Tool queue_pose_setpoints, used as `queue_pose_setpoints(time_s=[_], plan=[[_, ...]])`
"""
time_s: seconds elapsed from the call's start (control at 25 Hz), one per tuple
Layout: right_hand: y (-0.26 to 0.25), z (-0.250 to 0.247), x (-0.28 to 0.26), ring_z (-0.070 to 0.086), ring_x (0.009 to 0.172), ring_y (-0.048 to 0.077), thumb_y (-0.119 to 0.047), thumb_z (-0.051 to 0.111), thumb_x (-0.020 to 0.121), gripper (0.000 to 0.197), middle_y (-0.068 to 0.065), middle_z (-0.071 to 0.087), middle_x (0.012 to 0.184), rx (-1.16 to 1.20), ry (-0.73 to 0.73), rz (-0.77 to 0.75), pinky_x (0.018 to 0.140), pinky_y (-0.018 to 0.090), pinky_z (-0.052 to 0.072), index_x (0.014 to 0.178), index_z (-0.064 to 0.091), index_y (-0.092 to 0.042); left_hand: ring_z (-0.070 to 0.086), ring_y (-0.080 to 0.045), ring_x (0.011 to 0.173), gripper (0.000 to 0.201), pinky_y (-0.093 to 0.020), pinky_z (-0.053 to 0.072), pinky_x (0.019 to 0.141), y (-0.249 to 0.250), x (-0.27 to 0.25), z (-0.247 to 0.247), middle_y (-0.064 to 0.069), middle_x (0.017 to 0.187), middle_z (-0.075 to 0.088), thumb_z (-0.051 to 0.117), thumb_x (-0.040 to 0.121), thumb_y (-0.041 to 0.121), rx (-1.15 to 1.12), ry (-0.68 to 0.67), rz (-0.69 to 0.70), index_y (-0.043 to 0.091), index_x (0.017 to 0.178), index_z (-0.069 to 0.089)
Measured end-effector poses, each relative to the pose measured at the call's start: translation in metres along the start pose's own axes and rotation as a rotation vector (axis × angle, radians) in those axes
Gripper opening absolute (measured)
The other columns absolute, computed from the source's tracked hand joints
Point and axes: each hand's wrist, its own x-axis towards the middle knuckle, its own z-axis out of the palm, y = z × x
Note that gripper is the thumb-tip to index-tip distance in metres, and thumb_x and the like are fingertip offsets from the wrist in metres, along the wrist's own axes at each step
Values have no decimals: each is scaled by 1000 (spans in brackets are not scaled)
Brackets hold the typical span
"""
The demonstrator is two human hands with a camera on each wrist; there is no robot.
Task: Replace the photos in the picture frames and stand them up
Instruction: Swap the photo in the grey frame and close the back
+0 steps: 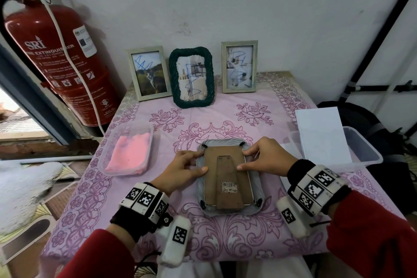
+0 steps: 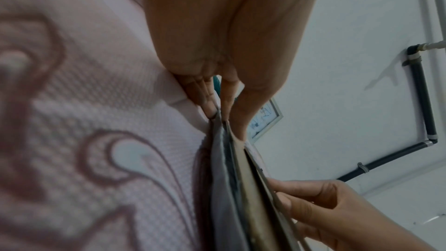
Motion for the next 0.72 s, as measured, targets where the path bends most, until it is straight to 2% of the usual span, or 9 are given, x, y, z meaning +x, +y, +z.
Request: queue_pose_setpoints(time_s=[0.08, 0.16, 0.28, 0.36, 0.44, 0.48, 0.56, 0.64, 0.72], plan=[[-3, 2, 0, 64, 92, 14, -29, 84, 65, 44, 6, 71, 96, -40, -9, -5, 74, 16, 42, 97, 71, -2, 40, -12, 104, 59, -5, 35, 84, 0, -3, 0, -4, 121, 31, 67, 83, 7, 78, -45, 23, 9, 136, 44], [-6, 3, -3, 61, 85, 15, -28, 83, 67, 42, 4, 65, 85, -67, -10, -2, 71, 21, 41, 96, 68, -1, 39, -12, 104, 61, 1, 34, 79, 0, -4, 1, -4, 119, 29, 68, 82, 8, 125, -41, 40, 9, 137, 42], [-9, 1, -6, 64, 77, 24, -21, 83, 68, 37, 13, 69, 78, -54, -13, 2, 72, 31, 49, 86, 67, 7, 38, -12, 105, 63, -5, 31, 86, 1, -3, 2, -3, 118, 28, 68, 82, 9, 140, -39, 29, 8, 139, 41], [-12, 0, -9, 63, 74, 22, -18, 82, 69, 25, 12, 68, 75, -60, -33, 16, 72, 29, 48, 76, 64, -1, 37, -11, 106, 63, -7, 29, 88, 1, -4, 3, -2, 119, 27, 68, 83, 10, 146, -41, 25, 8, 139, 40], [-13, 0, -9, 54, 63, 13, -18, 81, 71, 33, 2, 58, 64, -66, -60, 21, 66, 23, 39, 61, 49, -16, 37, -11, 107, 62, -6, 28, 88, 3, -5, 4, -2, 120, 27, 67, 84, 10, 152, -38, 23, 8, 140, 39], [-15, 0, -10, 52, 63, 11, -18, 80, 72, 36, 1, 56, 63, -71, -64, 18, 66, 23, 37, 59, 46, -16, 37, -12, 108, 62, -6, 28, 88, 4, -6, 4, -2, 120, 27, 66, 84, 10, 148, -36, 21, 8, 140, 39], [-16, -1, -13, 58, 72, 17, -18, 79, 73, 21, 7, 64, 73, -90, -45, 6, 69, 25, 42, 73, 60, -8, 39, -14, 112, 60, -7, 28, 90, 7, -9, 3, -3, 123, 28, 66, 85, 10, 116, -41, 2, 8, 139, 40], [-16, -2, -21, 61, 82, 16, -18, 77, 75, 37, 11, 70, 91, -92, -20, -13, 77, 23, 45, 108, 65, -5, 39, -15, 119, 56, -10, 30, 96, 10, -18, 3, -6, 129, 31, 66, 85, 13, 106, -41, -7, 9, 136, 45], [-14, -2, -31, 56, 76, 5, -18, 74, 77, 42, 6, 69, 97, -90, 7, -47, 71, 16, 41, 117, 62, -9, 43, -15, 118, 53, -20, 34, 104, 10, -32, 6, -7, 127, 37, 69, 83, 20, 201, 20, 32, 12, 132, 51]])
